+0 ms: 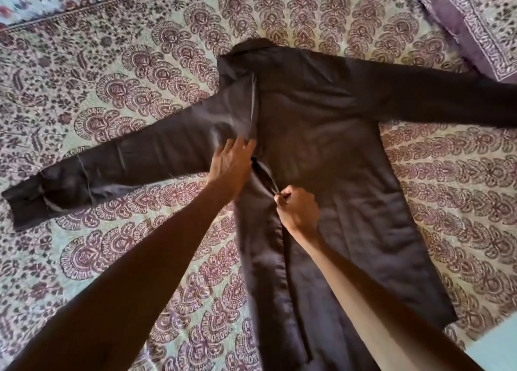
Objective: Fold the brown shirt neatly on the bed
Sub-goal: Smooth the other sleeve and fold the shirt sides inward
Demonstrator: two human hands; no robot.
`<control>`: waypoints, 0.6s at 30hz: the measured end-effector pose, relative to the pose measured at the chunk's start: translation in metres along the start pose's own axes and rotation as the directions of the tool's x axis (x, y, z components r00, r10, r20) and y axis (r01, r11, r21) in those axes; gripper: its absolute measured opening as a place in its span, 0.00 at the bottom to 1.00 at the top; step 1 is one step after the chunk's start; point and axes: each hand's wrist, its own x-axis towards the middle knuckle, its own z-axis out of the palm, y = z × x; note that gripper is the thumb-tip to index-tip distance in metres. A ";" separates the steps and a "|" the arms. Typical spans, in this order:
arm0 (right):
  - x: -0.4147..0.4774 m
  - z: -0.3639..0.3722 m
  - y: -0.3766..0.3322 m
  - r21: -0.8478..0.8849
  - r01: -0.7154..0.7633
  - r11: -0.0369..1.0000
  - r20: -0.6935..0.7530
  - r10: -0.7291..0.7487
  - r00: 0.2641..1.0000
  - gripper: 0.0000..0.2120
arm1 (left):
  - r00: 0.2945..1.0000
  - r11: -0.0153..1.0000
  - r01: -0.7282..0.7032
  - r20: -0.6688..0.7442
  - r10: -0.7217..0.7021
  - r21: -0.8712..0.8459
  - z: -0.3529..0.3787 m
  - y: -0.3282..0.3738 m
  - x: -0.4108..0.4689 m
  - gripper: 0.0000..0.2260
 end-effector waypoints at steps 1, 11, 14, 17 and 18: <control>0.001 0.001 0.001 -0.005 0.003 1.000 -0.007 -0.003 1.000 0.09 | 1.000 1.000 0.012 0.007 -0.011 -0.028 0.001 0.001 0.008 0.11; 0.004 -0.009 0.003 -0.029 -0.069 0.997 -0.015 0.068 0.998 0.09 | 0.989 0.940 0.132 0.104 -0.104 -0.316 0.004 0.006 -0.004 0.12; 0.004 -0.013 0.002 -0.040 -0.105 0.994 -0.009 0.105 0.994 0.11 | 0.983 0.958 0.139 0.156 -0.102 -0.250 0.000 0.011 0.007 0.10; 0.006 -0.014 0.001 -0.041 -0.108 0.993 0.002 0.108 0.994 0.13 | 0.979 0.931 0.193 0.118 -0.164 -0.310 -0.005 0.019 0.018 0.08; 0.006 -0.015 0.002 -0.039 -0.107 0.994 0.004 0.107 0.994 0.13 | 0.977 0.919 0.209 0.117 -0.179 -0.333 -0.005 0.022 0.020 0.08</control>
